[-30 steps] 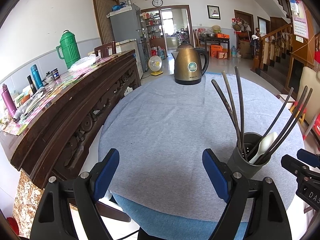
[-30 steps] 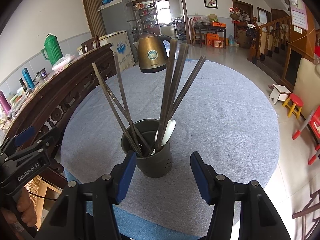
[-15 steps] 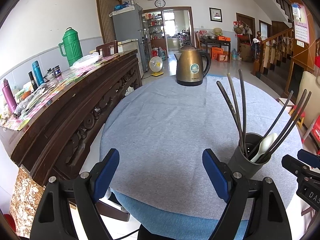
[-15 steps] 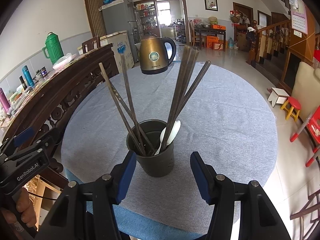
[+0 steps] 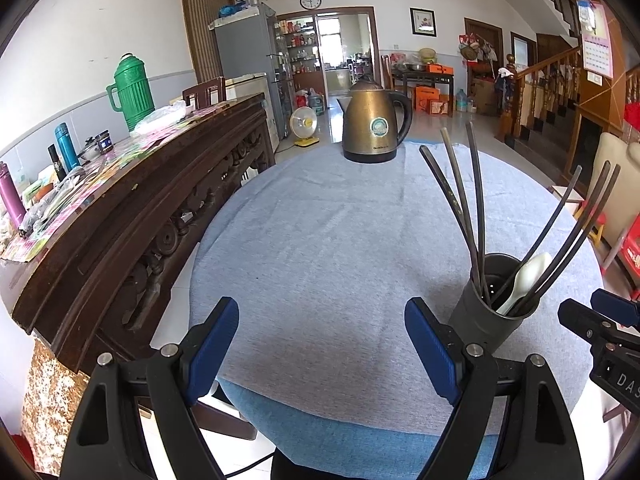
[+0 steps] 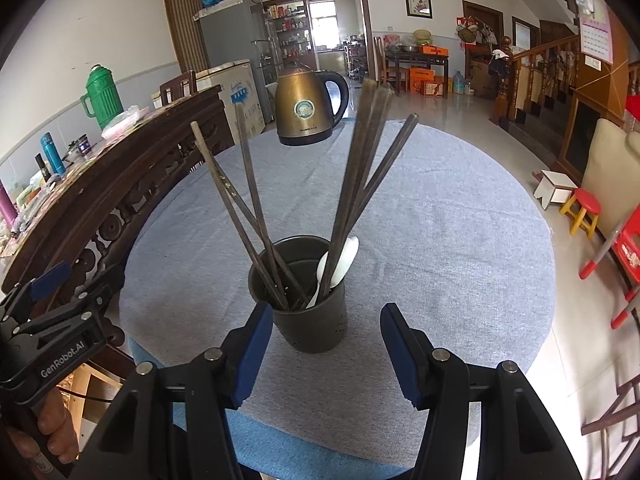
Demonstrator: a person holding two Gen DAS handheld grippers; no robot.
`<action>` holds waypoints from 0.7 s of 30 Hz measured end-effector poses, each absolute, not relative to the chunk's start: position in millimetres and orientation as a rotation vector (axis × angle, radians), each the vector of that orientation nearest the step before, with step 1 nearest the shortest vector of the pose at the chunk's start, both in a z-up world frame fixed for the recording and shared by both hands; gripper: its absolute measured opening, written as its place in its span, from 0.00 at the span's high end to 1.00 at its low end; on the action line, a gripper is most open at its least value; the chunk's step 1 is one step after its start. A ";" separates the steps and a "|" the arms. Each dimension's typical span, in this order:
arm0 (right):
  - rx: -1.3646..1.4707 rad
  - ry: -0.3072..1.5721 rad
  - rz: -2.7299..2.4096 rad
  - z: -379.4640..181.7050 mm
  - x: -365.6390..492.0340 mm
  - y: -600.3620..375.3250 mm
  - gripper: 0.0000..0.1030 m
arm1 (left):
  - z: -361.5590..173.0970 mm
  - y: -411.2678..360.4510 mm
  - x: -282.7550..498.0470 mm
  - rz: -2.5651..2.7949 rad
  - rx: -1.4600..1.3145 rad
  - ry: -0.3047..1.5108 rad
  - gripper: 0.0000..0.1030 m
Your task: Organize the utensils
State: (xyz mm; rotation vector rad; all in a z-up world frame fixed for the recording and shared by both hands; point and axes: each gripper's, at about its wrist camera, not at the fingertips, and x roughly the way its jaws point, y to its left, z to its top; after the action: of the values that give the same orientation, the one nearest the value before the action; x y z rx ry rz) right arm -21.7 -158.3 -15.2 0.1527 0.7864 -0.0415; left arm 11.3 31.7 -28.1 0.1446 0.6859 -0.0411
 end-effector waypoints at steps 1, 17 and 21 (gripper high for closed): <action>0.154 0.788 -0.042 -16.5 -21.4 -158.8 0.42 | -29.3 30.1 12.2 -0.043 0.148 0.690 0.17; 0.191 0.820 -0.034 -33.3 -13.6 -173.2 0.41 | -37.7 16.5 18.5 -0.031 0.178 0.719 0.17; 0.197 0.821 -0.031 -34.7 -12.3 -175.8 0.41 | -39.2 13.5 19.4 -0.027 0.185 0.725 0.17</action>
State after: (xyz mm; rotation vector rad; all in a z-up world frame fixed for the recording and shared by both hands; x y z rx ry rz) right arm -12.3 -175.8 -34.7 0.1967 0.8210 -0.0310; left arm 19.4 13.5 -39.2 0.1845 0.7251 -0.0273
